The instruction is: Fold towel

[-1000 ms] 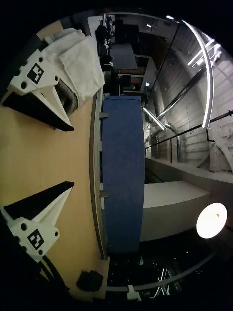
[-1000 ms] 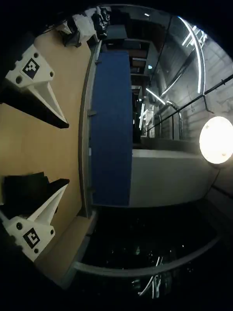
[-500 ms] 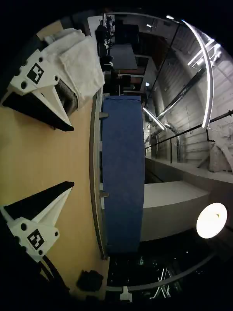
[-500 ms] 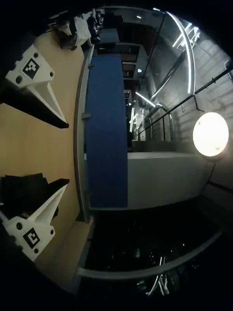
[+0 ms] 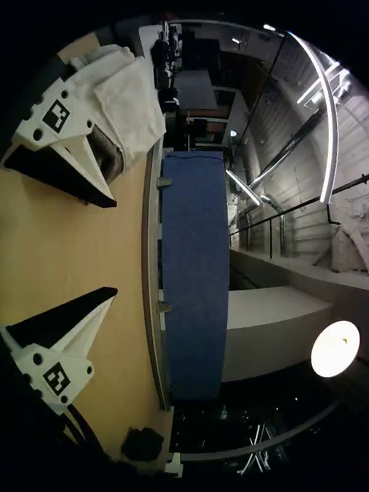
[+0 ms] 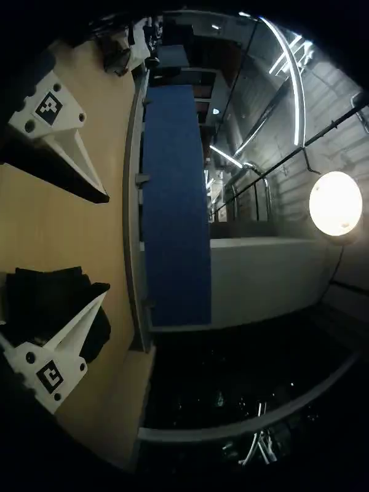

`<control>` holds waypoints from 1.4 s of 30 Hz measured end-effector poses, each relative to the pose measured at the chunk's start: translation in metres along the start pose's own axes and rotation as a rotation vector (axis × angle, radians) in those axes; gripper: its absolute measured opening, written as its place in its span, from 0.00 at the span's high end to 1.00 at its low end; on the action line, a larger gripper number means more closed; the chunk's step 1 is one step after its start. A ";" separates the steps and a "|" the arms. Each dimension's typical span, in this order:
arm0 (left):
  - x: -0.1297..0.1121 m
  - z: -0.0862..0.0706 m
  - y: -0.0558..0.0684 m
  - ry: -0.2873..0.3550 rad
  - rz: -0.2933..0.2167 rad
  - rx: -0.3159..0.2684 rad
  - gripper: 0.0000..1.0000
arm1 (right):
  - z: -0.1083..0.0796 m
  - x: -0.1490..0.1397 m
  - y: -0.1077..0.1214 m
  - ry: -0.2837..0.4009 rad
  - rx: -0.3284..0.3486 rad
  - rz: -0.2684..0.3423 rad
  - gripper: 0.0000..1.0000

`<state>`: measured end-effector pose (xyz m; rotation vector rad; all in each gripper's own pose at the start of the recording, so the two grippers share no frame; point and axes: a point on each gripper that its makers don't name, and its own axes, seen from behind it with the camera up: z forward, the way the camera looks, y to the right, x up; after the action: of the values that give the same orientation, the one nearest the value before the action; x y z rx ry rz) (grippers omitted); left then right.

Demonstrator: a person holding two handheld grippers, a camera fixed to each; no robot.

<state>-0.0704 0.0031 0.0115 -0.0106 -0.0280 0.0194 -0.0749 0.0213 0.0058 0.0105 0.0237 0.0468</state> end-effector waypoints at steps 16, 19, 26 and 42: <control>0.000 -0.001 0.001 0.000 0.000 0.000 0.04 | 0.009 -0.020 -0.014 0.007 0.026 0.031 0.00; -0.001 -0.001 0.001 0.000 0.000 0.000 0.04 | 0.010 -0.023 -0.015 0.006 0.017 0.024 0.00; 0.000 0.000 0.001 0.000 0.000 0.000 0.04 | 0.009 -0.031 -0.022 -0.005 0.013 -0.002 0.00; -0.001 0.000 0.001 0.000 0.000 0.000 0.04 | 0.011 -0.039 -0.029 -0.025 0.001 -0.054 0.00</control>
<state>-0.0710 0.0039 0.0111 -0.0107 -0.0277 0.0190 -0.1126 -0.0095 0.0176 0.0116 -0.0011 -0.0071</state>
